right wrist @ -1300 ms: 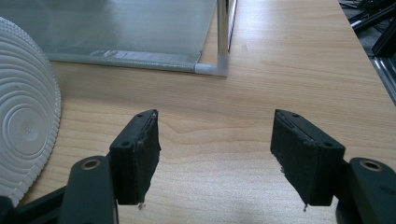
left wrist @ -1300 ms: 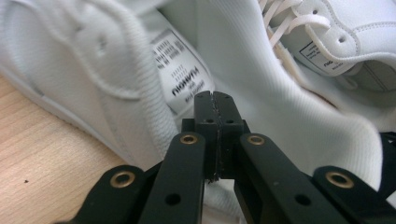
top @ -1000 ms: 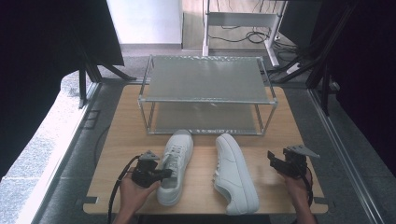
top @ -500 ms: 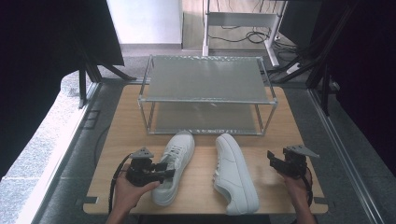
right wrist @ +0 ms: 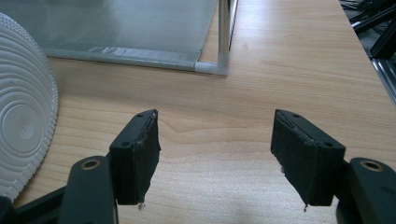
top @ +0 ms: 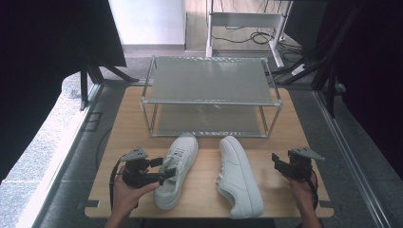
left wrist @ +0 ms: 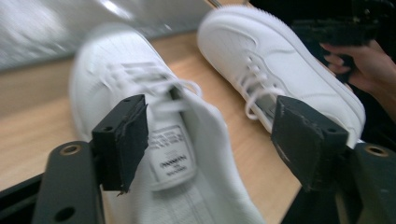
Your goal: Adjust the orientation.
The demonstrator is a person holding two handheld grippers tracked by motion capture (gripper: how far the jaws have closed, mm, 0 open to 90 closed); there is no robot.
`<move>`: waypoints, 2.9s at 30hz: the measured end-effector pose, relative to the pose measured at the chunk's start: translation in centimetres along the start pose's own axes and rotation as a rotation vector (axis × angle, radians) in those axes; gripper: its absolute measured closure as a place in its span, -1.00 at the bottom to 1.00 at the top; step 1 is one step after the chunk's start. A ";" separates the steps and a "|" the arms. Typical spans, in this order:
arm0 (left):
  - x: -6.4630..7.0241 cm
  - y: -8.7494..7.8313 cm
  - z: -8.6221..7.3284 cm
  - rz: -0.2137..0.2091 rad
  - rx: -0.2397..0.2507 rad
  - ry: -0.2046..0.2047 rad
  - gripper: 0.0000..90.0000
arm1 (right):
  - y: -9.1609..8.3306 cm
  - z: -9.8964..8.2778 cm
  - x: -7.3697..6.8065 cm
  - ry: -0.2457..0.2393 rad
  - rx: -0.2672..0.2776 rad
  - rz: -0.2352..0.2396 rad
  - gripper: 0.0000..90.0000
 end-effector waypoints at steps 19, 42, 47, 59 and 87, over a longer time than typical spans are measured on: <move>-5.1 -0.6 -1.5 0.252 0.028 -0.011 -0.40 | -1.8 1.8 -2.7 -0.017 0.072 0.070 -0.14; -5.6 -0.1 -2.1 0.295 -0.007 -0.005 -0.42 | -5.8 2.0 -12.2 -0.256 0.036 0.317 0.98; -5.6 -0.1 -2.1 0.282 0.003 -0.018 -0.42 | -6.4 1.7 -14.8 -0.299 0.028 0.365 1.00; -5.6 0.1 -2.3 0.259 0.003 -0.046 -0.42 | -6.0 -1.8 -20.0 -0.431 -0.079 0.446 1.00; -5.9 0.1 -2.6 0.249 -0.006 -0.080 -0.38 | -4.5 -3.6 -19.4 -0.470 -0.171 0.420 1.00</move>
Point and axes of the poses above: each handheld gripper's, and its own axes: y roughly forward along the jaws, z roughly out of its top, x roughly to its right, the point moved 10 cm from there along y, roughly forward along the jaws, and after that the axes turned 9 degrees about y, right-handed, at the moved point
